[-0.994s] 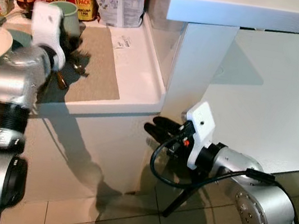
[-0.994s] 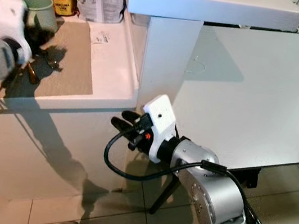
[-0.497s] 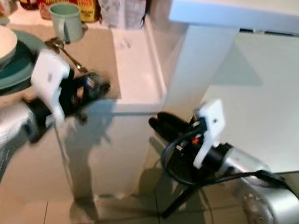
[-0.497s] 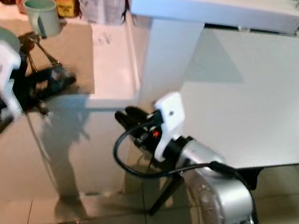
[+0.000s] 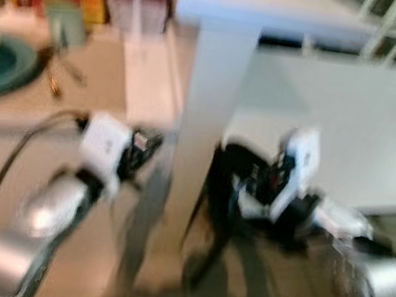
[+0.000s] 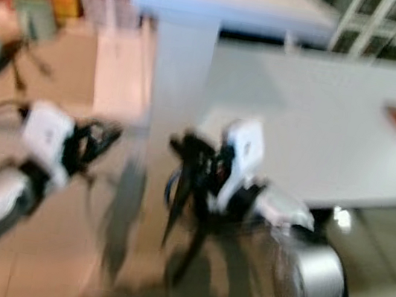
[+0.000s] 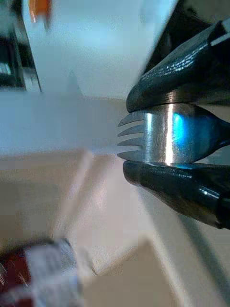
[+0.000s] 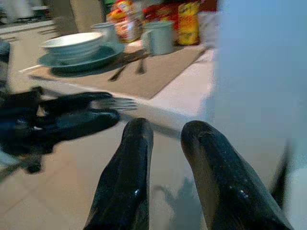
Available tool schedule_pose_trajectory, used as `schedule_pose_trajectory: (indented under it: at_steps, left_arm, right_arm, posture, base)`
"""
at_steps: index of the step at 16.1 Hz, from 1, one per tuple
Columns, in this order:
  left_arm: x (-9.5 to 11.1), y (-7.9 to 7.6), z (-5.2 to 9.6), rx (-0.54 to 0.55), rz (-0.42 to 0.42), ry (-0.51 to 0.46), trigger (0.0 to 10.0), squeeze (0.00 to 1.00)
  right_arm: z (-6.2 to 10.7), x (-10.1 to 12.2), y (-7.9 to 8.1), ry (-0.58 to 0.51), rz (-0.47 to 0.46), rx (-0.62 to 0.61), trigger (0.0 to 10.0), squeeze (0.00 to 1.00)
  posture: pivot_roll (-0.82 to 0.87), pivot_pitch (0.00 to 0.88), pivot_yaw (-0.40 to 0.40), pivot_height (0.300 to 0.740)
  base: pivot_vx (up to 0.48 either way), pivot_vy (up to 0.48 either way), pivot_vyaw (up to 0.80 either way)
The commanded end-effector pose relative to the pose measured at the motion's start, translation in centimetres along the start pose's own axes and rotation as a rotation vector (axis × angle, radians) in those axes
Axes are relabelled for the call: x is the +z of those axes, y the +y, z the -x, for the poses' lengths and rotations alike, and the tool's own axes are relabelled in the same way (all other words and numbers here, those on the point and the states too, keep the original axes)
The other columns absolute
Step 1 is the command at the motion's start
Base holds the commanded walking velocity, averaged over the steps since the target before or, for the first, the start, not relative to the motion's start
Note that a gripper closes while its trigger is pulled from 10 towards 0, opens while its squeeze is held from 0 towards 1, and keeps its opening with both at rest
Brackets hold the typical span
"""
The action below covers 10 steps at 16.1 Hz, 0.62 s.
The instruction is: Setting the table
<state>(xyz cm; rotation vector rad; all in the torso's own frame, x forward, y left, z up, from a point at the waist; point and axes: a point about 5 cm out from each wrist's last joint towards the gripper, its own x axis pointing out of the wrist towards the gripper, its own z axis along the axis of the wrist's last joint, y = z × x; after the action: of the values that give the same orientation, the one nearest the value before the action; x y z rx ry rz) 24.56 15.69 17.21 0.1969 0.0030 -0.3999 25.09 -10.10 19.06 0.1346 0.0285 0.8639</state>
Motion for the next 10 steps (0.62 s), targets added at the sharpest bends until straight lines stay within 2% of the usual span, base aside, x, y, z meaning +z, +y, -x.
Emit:
schedule_pose_trajectory:
  at_steps: [1, 4, 5, 7, 8, 9, 10]
  left_arm:
    - [0.0, 0.1, -0.2, 0.022, -0.013, 0.004, 10.0, 0.0]
    - [0.0, 0.1, -1.1, 0.052, -0.051, 0.011, 10.0, 0.0]
    - [-0.2, 0.3, -1.8, 0.096, -0.081, 0.027, 10.0, 0.0]
    - [-0.2, 0.3, -1.8, 0.096, -0.081, 0.027, 10.0, 0.0]
    - [-0.1, 0.3, -2.5, 0.11, -0.09, 0.03, 10.0, 0.0]
    - [-0.1, 1.0, -3.2, 0.191, -0.095, 0.05, 10.0, 0.0]
    - [-0.1, 2.1, -3.5, 0.265, -0.089, 0.068, 10.0, 0.0]
  right_arm:
    - [0.3, 0.1, -0.3, -0.005, 0.016, -0.026, 10.0, 0.0]
    - [0.5, -0.3, -0.7, 0.009, 0.02, -0.056, 10.0, 0.0]
    - [0.7, -0.3, -1.3, 0.01, 0.033, -0.112, 10.0, 0.0]
    - [0.7, -0.3, -1.3, 0.01, 0.033, -0.112, 10.0, 0.0]
    - [0.8, -0.2, -2.0, 0.007, 0.046, -0.173, 10.0, 0.0]
    - [0.9, -0.1, -2.8, 0.013, 0.063, -0.246, 10.0, 0.0]
    - [1.0, -0.4, -3.9, 0.042, 0.083, -0.354, 10.0, 0.0]
  posture:
    - [0.01, 0.016, -0.051, 0.74]
    - [0.01, 0.013, -0.042, 0.74]
    - [0.0, 0.01, -0.035, 0.74]
    - [0.0, 0.01, -0.035, 0.74]
    - [0.0, 0.009, -0.032, 0.74]
    - [0.0, 0.009, -0.027, 0.74]
    - [0.0, 0.01, -0.022, 0.74]
  base:
    - [0.0, -0.48, 0.8]
    - [0.0, -0.48, 0.8]
    - [0.0, -0.48, 0.8]
    - [0.0, -0.48, 0.8]
    - [0.0, -0.48, 0.8]
    - [0.0, -0.48, 0.8]
    - [0.0, -0.48, 0.0]
